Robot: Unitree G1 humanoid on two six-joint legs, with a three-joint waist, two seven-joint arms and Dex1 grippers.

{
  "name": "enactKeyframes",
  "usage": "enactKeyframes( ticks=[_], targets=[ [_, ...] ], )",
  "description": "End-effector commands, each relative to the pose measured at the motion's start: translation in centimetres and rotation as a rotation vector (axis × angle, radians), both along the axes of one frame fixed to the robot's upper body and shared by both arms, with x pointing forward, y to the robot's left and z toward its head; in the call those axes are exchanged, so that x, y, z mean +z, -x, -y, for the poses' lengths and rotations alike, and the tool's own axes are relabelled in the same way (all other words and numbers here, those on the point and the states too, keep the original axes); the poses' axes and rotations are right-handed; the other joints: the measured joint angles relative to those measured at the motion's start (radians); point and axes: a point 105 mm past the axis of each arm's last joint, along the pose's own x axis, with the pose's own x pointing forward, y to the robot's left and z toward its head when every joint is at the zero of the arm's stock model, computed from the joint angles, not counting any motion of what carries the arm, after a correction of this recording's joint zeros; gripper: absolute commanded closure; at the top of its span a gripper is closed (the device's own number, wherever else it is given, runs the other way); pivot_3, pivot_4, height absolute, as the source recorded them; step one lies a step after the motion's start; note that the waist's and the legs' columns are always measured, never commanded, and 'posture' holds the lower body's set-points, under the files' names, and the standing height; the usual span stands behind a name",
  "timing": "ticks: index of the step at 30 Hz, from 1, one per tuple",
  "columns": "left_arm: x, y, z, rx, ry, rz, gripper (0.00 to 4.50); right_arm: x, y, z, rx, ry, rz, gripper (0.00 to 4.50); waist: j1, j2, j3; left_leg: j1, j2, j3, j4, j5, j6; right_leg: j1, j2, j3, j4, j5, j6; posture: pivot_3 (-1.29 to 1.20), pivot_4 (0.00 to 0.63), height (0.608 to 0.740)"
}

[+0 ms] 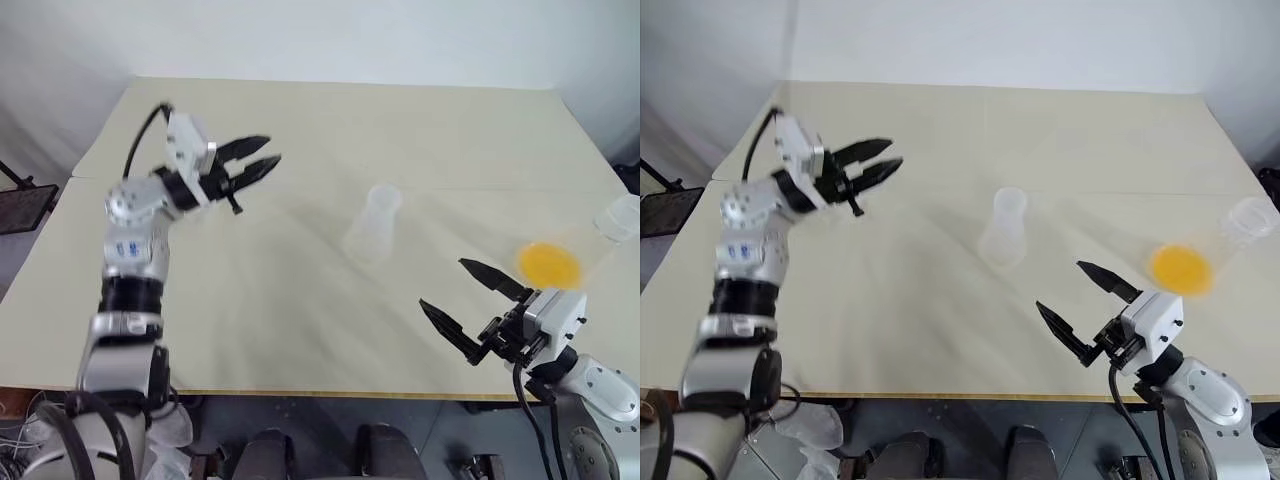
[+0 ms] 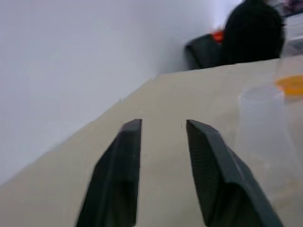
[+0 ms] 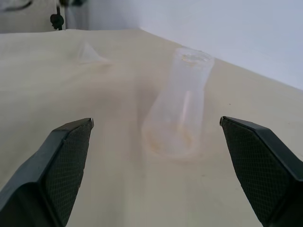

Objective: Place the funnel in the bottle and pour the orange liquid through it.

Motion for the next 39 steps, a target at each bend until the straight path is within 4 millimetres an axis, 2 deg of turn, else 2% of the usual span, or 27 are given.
enactKeyframes(
  ticks=[1, 3, 4, 7, 10, 13, 17, 21, 26, 32, 36, 39],
  targets=[
    [-0.3, 1.2, -2.0, 0.173, 0.069, 0.039, 1.81, 1.2, 0.4, -0.3, 0.022, 0.006, 0.045, 0.0, 0.002, -0.001, 0.0, 0.0, 0.0, 0.0, 0.0, 0.0, 0.0, 0.0, 0.0, 0.0, 0.0, 0.0, 0.0, 0.0, 0.15, 0.74],
    [-1.8, 2.0, -3.0, 0.262, 0.095, 0.014, 1.18, 1.2, 0.2, -0.2, 0.034, 0.017, 0.041, 0.0, 0.007, -0.001, 0.001, -0.001, 0.0, -0.002, 0.001, 0.0, 0.0, 0.0, 0.0, 0.0, 0.0, 0.0, 0.0, 0.0, 0.15, 0.74],
    [-3.1, 2.4, -4.3, 0.368, 0.125, -0.009, 0.85, 1.3, -0.1, -0.2, 0.049, 0.024, 0.041, 0.0, 0.009, -0.001, 0.001, -0.001, 0.0, -0.002, 0.002, 0.0, 0.0, 0.0, 0.0, 0.0, 0.0, 0.0, 0.0, 0.0, 0.15, 0.74],
    [-5.4, 2.9, -7.0, 0.604, 0.208, -0.075, 0.02, 1.7, -0.6, -0.1, 0.077, 0.033, 0.043, 0.0, 0.015, -0.001, 0.001, 0.0, -0.001, -0.003, 0.002, 0.0, 0.0, 0.003, -0.001, 0.002, -0.001, 0.0, 0.0, 0.0, 0.15, 0.74],
    [-7.2, 2.5, -6.9, 0.66, 0.229, -0.169, 0.02, 1.9, -1.0, -0.3, 0.106, 0.037, 0.04, 0.0, 0.032, -0.001, 0.001, 0.0, -0.001, -0.003, 0.002, 0.0, 0.0, 0.003, 0.0, 0.001, -0.002, 0.0, 0.0, 0.0, 0.15, 0.74],
    [-8.2, 1.5, -6.2, 0.674, 0.221, -0.218, 0.02, 2.0, -1.2, -0.7, 0.134, 0.038, 0.04, 0.0, 0.035, -0.002, 0.001, 0.0, -0.002, -0.003, 0.002, 0.0, 0.0, 0.003, -0.001, 0.002, -0.002, 0.0, 0.0, 0.0, 0.15, 0.74],
    [-7.9, -0.7, -5.1, 0.648, 0.212, -0.225, 0.02, 2.1, -1.4, -1.0, 0.149, 0.04, 0.037, 0.0, 0.034, -0.001, 0.001, -0.001, -0.002, -0.003, 0.002, 0.0, 0.0, 0.002, -0.001, 0.0, -0.002, 0.0, 0.0, 0.0, 0.15, 0.74],
    [-7.5, -2.9, -5.4, 0.71, 0.194, -0.231, 0.02, 2.2, -1.5, -1.1, 0.151, 0.037, 0.037, 0.0, 0.031, -0.002, 0.001, -0.001, -0.002, -0.001, 0.002, 0.0, 0.0, 0.002, -0.001, 0.0, -0.002, 0.0, 0.0, 0.0, 0.15, 0.74],
    [-7.4, -5.1, -4.0, 0.679, 0.226, -0.297, 0.02, 2.4, -1.4, -1.5, 0.165, 0.026, 0.043, 0.0, 0.03, -0.002, 0.001, -0.001, -0.002, 0.002, 0.001, 0.0, 0.0, 0.002, 0.0, -0.001, -0.002, 0.0, 0.0, 0.0, 0.15, 0.74],
    [-7.7, -6.4, -4.0, 0.703, 0.244, -0.355, 0.02, 2.5, -0.7, -2.4, 0.272, 0.092, 0.044, 0.0, 0.031, -0.002, 0.001, -0.002, -0.002, 0.003, 0.001, 0.0, 0.0, 0.001, 0.0, -0.003, -0.002, 0.0, 0.0, 0.0, 0.15, 0.74],
    [-7.7, -6.7, -4.0, 0.697, 0.238, -0.363, 0.02, 2.8, -1.0, -1.9, 0.27, 0.126, 0.054, 0.0, 0.031, -0.002, 0.001, -0.002, -0.002, 0.005, 0.002, 0.0, 0.0, 0.001, 0.0, -0.003, -0.002, 0.0, 0.0, 0.0, 0.15, 0.74],
    [-7.8, -6.9, -4.3, 0.709, 0.234, -0.378, 0.63, 3.0, -1.2, -1.4, 0.256, 0.135, 0.062, 0.0, 0.031, -0.002, 0.001, -0.002, -0.002, 0.005, 0.002, 0.0, 0.0, 0.001, 0.0, -0.003, -0.002, 0.0, 0.0, 0.0, 0.15, 0.74]
  ],
)
